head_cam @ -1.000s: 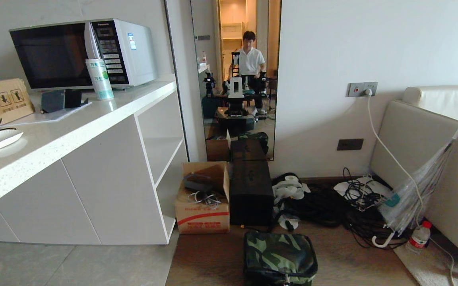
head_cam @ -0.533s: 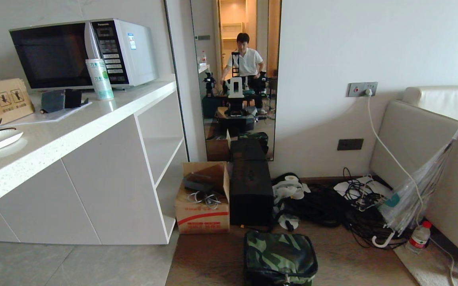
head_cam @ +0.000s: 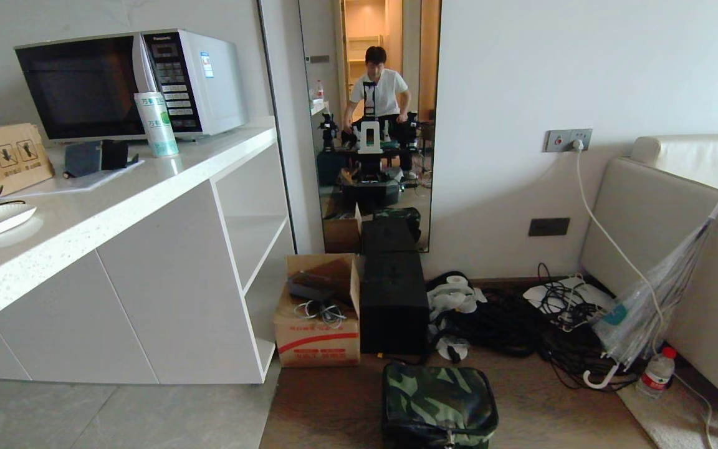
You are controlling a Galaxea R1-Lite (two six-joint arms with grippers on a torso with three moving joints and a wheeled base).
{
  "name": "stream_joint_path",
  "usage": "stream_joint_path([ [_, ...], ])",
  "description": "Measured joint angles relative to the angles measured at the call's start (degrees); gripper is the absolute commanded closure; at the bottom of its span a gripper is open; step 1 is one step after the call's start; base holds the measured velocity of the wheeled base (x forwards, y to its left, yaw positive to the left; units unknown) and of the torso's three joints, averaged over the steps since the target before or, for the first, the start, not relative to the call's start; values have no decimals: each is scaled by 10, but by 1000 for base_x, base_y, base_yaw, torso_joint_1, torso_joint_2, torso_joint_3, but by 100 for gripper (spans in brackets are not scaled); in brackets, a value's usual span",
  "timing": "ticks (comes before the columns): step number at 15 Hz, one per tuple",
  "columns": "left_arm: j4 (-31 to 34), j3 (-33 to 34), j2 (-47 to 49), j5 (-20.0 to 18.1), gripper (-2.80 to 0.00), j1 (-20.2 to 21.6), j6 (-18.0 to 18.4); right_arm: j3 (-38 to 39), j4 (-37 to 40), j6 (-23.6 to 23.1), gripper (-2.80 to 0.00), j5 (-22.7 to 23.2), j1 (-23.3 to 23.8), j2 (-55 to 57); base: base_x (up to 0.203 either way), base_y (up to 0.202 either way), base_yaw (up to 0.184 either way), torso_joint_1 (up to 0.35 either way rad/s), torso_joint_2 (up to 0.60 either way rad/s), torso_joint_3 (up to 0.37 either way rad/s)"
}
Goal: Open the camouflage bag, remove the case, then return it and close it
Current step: Open the top of the storage box
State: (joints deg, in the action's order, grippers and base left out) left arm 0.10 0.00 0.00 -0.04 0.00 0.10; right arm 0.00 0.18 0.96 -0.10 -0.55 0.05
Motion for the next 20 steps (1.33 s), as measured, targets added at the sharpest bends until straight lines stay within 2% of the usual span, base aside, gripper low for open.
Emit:
stream_joint_path([
  [20,0,0,0,0,0,0,1,0,0,0,0,0,0,0,-14,0,0,1,0,1],
])
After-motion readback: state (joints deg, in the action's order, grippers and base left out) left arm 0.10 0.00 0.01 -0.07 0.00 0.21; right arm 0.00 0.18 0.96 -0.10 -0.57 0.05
